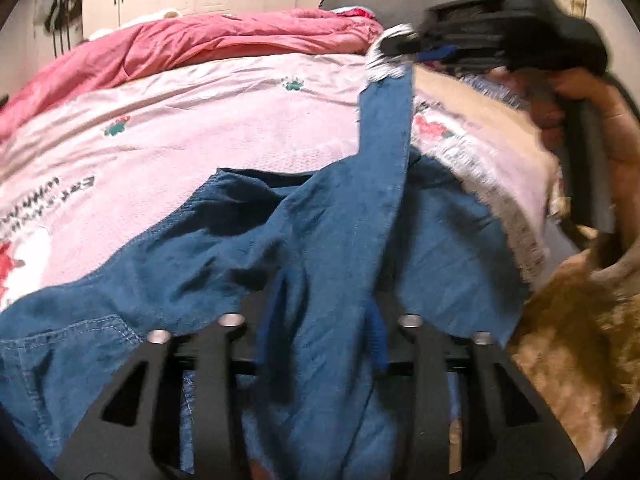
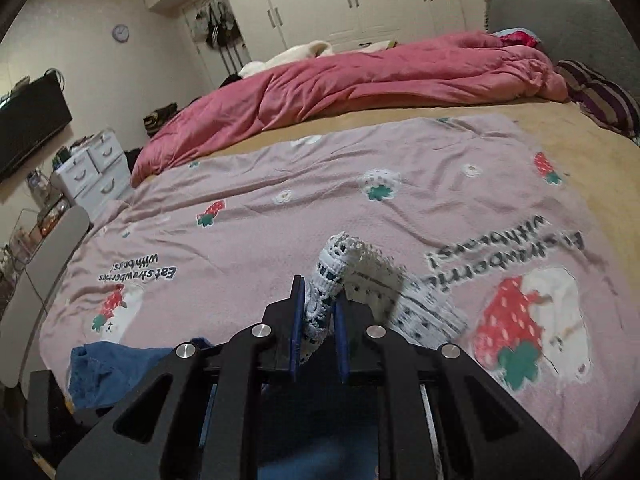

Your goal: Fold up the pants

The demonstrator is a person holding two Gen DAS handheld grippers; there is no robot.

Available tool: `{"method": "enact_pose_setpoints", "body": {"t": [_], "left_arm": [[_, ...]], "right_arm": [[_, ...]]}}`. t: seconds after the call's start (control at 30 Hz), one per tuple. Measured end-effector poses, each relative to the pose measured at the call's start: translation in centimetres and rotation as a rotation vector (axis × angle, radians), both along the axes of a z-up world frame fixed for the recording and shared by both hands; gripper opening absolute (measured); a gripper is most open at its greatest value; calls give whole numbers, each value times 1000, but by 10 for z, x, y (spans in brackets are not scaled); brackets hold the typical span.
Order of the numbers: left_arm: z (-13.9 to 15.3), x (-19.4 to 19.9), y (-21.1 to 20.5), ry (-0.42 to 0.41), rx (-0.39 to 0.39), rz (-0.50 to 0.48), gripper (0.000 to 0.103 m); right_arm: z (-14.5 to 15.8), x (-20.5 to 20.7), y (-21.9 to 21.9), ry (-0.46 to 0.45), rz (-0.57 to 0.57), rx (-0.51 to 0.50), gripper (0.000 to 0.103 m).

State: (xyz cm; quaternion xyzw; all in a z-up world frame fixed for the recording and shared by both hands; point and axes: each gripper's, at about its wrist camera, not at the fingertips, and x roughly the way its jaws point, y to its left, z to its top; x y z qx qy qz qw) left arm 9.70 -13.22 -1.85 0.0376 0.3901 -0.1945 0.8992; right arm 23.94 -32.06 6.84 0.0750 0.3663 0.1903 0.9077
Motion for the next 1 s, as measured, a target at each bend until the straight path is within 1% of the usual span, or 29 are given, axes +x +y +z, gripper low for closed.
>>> {"method": "enact_pose_setpoints", "body": {"t": [0.03, 0.07, 0.1, 0.2, 0.37, 0.47, 0.53, 0.67, 0.73, 0.8, 0.9, 1.0], "left_arm": [[0, 0, -1, 1, -1, -4, 16], [0, 0, -1, 5, -8, -15, 7], [2, -1, -1, 16, -23, -40, 0], [7, -7, 0, 22, -51, -73, 0], [20, -25, 1, -4, -74, -117, 0], [24, -33, 4, -11, -77, -130, 0], [23, -37, 5, -11, -73, -140, 0], [17, -43, 1, 4, -61, -165, 0], [13, -43, -3, 11, -45, -182, 1], [9, -45, -7, 18, -35, -200, 1], [5, -45, -10, 27, -27, -217, 2], [3, -46, -10, 34, -25, -227, 2]], "right_arm": [[-1, -6, -6, 1, -12, 13, 13], [-3, -13, -13, 2, -29, 25, 13], [-6, -24, -23, 4, -55, 36, 13], [-17, -55, -50, 20, -132, 87, 13], [-32, -110, -78, 37, -231, 181, 13], [-37, -138, -89, 57, -261, 238, 13], [-39, -148, -92, 84, -273, 256, 13], [-55, -164, -95, 177, -318, 224, 13], [-67, -168, -96, 223, -343, 190, 13], [-75, -171, -97, 252, -366, 156, 13], [-78, -176, -95, 259, -390, 102, 13], [-81, -181, -96, 265, -396, 82, 13]]}}
